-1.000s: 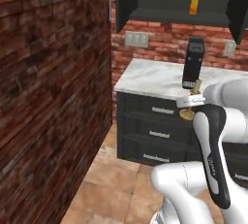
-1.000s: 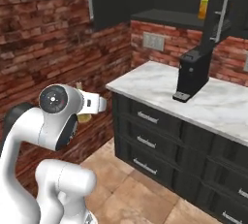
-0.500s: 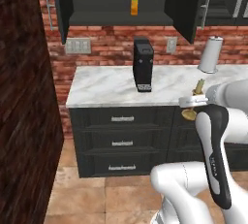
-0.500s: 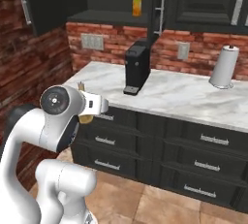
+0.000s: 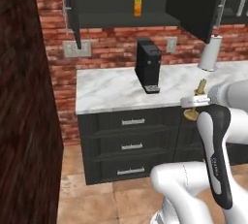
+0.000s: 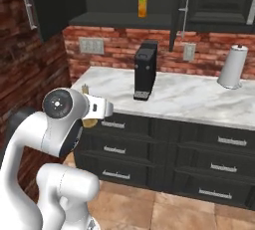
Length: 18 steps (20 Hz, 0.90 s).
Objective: Pick the candle and candle from the dining table and place them in the open cabinet. Close the cabinet after placing the objects.
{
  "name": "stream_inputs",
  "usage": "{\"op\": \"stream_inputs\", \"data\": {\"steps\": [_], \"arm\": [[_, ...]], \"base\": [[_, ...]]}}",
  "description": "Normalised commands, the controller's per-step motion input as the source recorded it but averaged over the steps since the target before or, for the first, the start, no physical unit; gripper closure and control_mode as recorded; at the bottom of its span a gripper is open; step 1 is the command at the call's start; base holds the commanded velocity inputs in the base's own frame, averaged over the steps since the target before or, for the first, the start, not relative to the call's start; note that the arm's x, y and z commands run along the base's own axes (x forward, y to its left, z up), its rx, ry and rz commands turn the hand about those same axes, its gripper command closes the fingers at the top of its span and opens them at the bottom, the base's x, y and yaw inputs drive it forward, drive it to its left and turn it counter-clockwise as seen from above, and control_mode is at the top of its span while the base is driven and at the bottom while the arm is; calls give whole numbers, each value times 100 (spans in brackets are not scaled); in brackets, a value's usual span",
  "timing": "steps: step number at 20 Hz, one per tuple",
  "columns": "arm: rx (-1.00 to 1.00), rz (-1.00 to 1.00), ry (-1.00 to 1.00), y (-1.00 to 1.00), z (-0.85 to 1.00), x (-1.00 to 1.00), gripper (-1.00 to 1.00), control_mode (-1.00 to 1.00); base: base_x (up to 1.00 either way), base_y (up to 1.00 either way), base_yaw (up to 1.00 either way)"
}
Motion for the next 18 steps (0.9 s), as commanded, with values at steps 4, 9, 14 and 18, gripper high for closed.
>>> {"op": "stream_inputs", "data": {"steps": [4,9,14,18], "arm": [[0,0,0,0,0,0,100,100],[0,0,0,0,0,0,100,100],[0,0,0,0,0,0,100,100],[0,0,0,0,0,0,100,100]], "base": [[38,45,-30],[36,33,-32],[45,41,-21],[63,36,0]]}}
